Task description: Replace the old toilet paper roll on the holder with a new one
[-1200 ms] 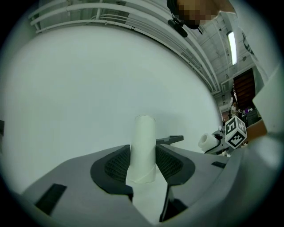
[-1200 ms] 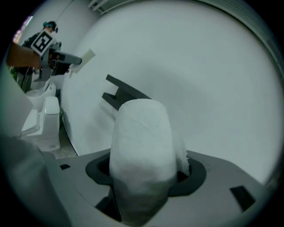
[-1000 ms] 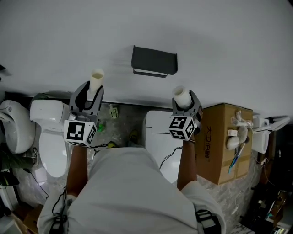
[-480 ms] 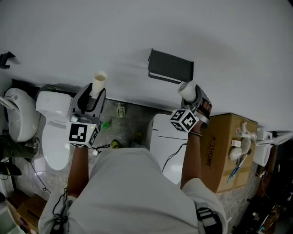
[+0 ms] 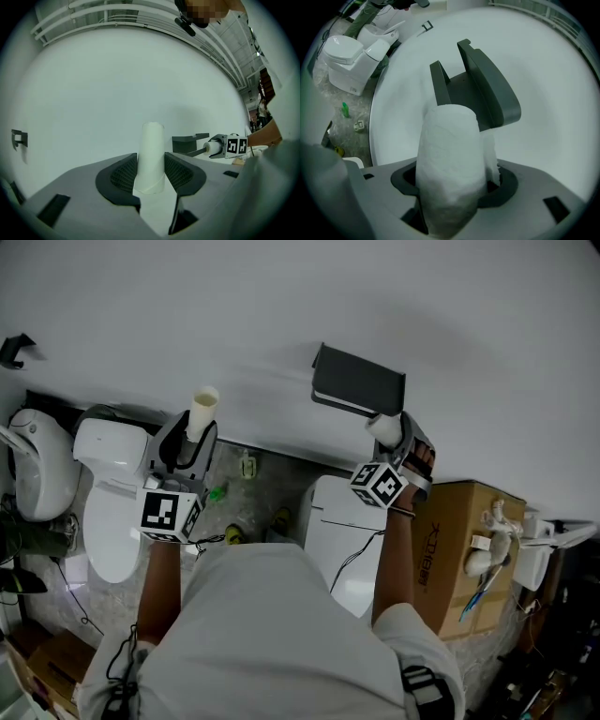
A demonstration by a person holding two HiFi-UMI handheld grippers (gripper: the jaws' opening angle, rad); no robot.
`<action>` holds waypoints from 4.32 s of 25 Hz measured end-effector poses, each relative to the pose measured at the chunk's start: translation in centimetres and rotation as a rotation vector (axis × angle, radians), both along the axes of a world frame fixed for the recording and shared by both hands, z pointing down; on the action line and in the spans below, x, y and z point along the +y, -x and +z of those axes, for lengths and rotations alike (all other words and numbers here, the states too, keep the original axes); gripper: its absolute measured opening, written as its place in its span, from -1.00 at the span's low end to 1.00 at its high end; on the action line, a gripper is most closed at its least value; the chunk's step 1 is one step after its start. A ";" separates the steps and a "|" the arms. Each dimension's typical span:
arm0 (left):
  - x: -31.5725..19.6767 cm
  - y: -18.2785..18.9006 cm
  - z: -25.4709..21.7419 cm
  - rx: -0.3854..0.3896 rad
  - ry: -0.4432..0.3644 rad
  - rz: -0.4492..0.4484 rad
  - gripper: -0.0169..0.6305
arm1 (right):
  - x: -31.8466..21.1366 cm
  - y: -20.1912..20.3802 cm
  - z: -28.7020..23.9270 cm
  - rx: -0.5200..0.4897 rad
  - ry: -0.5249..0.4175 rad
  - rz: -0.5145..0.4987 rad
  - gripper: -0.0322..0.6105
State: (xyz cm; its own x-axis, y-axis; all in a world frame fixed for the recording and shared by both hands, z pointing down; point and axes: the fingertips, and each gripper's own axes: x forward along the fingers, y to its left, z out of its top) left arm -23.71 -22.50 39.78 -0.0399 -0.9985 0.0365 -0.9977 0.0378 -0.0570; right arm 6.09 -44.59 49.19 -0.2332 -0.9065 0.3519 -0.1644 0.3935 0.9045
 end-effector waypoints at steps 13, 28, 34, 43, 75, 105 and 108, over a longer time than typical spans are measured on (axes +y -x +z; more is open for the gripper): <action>0.7 0.5 0.5 0.003 0.009 -0.048 -0.33 | -0.1 4.0 0.4 0.074 -0.022 -0.154 0.05; 2.3 0.6 0.7 -0.001 0.018 -0.104 -0.33 | -0.1 6.5 0.9 0.026 -0.070 -0.204 0.08; 2.6 0.6 0.5 -0.008 0.025 -0.117 -0.33 | 0.2 8.0 0.8 0.030 -0.082 -0.242 0.08; 3.3 0.9 0.9 -0.007 0.033 -0.126 -0.33 | 1.3 10.6 0.9 0.077 -0.106 -0.324 0.12; 5.3 2.0 1.1 0.015 0.019 -0.118 -0.33 | 5.7 12.4 0.9 0.072 -0.083 -0.347 0.41; -0.1 -4.9 0.6 0.042 -0.005 0.152 -0.33 | 12.8 -2.0 -1.8 -0.321 0.027 0.057 0.07; -0.5 -5.5 0.7 0.048 -0.005 0.174 -0.33 | 13.1 -3.9 -2.4 -0.484 0.067 0.143 -0.02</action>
State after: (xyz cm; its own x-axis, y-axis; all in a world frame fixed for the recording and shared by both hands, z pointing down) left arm -18.20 -23.01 40.49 0.1354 -0.9903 0.0296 -0.9907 -0.1358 -0.0099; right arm 9.96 -31.44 46.80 -0.2586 -0.9206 0.2926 -0.6148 0.3905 0.6852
